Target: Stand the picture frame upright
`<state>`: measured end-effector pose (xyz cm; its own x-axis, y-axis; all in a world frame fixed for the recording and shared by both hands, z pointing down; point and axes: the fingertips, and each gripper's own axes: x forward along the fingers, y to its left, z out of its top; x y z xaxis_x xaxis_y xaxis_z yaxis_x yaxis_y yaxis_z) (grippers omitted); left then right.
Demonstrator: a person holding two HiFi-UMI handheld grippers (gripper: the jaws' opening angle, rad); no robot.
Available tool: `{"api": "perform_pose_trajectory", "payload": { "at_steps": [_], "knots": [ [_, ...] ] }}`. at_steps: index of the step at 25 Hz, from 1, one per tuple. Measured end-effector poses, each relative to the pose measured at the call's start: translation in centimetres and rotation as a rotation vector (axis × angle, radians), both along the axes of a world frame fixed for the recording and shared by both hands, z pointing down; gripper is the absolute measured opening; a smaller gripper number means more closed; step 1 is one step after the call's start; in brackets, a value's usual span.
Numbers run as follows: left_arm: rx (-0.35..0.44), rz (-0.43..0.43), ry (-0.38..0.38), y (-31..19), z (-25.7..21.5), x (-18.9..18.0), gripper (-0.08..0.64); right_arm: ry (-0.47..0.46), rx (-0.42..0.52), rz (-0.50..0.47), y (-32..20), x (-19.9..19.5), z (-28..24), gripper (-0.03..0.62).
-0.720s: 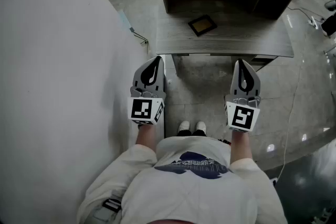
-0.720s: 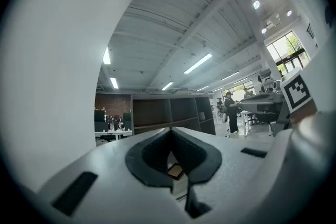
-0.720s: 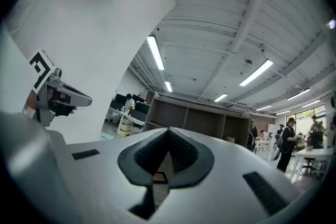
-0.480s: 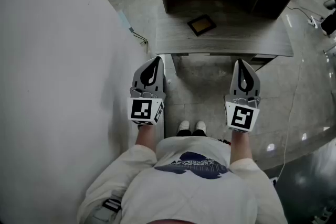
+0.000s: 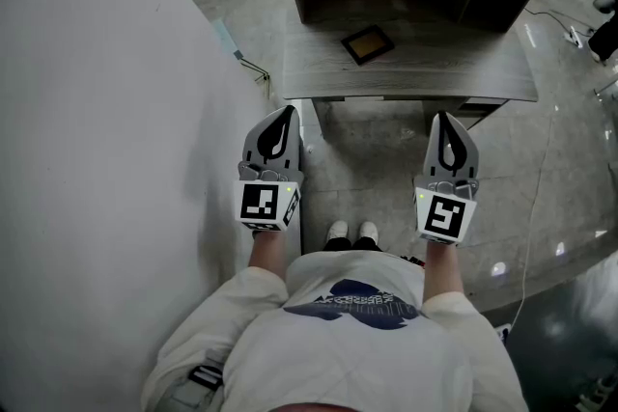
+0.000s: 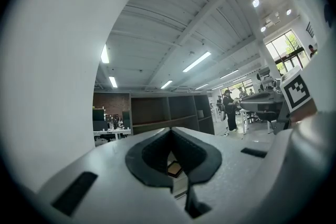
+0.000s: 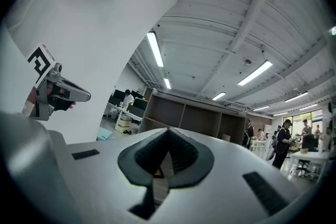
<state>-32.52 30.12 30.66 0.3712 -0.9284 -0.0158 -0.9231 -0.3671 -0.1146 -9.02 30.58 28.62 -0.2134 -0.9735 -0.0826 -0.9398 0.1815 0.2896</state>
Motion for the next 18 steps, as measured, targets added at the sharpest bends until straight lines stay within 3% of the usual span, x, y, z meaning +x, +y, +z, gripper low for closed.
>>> {"api": "perform_pose_trajectory", "payload": {
  "at_steps": [4,11,14,18],
  "knots": [
    [-0.006,-0.008,0.008,-0.3,-0.1,-0.2,0.007,-0.054,-0.022,-0.015,-0.1,0.9,0.3,-0.003],
    [-0.007,0.021,0.091,-0.9,-1.6,0.2,0.008,-0.341,-0.034,-0.064,-0.7,4.0,-0.3,0.002],
    [0.002,0.08,0.108,-1.0,-2.1,1.6,0.008,-0.391,-0.043,-0.116,-1.1,4.8,-0.5,0.148],
    [0.016,0.138,-0.033,-1.4,-1.3,4.3,0.014,-0.394,-0.08,-0.155,-1.8,5.7,-0.1,0.235]
  ]
}}
